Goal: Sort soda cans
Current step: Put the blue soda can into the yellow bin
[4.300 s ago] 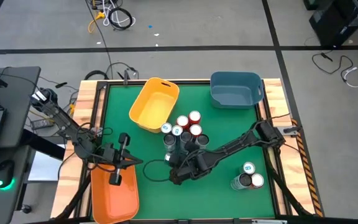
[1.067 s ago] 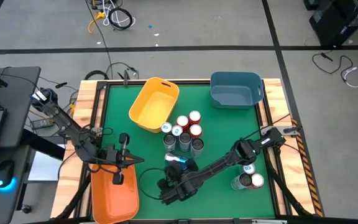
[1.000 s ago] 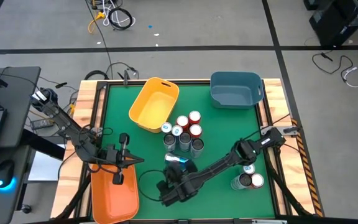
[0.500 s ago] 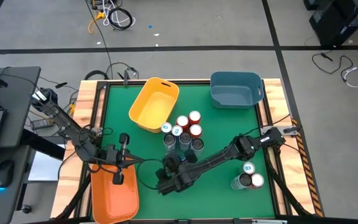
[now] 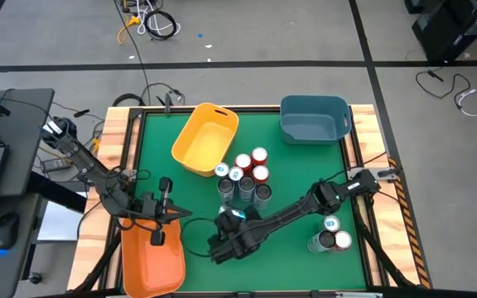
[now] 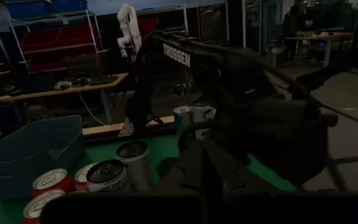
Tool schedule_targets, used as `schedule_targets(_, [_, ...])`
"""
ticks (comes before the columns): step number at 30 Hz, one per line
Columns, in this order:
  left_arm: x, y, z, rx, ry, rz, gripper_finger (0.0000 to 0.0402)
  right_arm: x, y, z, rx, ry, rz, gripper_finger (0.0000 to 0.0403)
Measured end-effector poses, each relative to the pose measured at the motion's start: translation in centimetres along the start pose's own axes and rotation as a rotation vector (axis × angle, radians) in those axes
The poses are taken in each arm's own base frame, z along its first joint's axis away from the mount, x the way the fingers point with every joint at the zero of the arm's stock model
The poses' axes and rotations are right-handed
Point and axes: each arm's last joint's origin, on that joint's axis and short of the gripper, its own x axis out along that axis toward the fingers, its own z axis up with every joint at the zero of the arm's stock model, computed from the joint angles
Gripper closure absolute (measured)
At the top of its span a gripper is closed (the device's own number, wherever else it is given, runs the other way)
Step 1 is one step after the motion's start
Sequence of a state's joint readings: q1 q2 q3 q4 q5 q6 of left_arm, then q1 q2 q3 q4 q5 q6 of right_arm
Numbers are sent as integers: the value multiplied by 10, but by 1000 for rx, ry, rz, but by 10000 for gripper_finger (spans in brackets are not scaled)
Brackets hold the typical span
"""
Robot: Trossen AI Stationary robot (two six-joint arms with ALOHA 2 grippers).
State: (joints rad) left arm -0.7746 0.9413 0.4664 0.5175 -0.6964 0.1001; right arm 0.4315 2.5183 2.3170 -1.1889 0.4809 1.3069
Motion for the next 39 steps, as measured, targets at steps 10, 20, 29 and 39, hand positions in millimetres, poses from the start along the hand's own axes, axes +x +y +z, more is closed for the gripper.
schedule_targets(10, [0, 0, 0, 0, -1, 0, 398, -37, 5, 7, -102, -111, 100, 403])
schedule_targets(20, [0, 0, 0, -1, -1, 0, 398, -8, -20, 24, -188, -38, -87, 403])
schedule_targets(29, [0, 0, -2, 9, 13, -1, 398, 2, -21, 15, -177, 24, -79, 403])
schedule_targets(39, [0, 0, -1, 7, 12, -1, 398, -13, 6, -1, -224, 56, 164, 403])
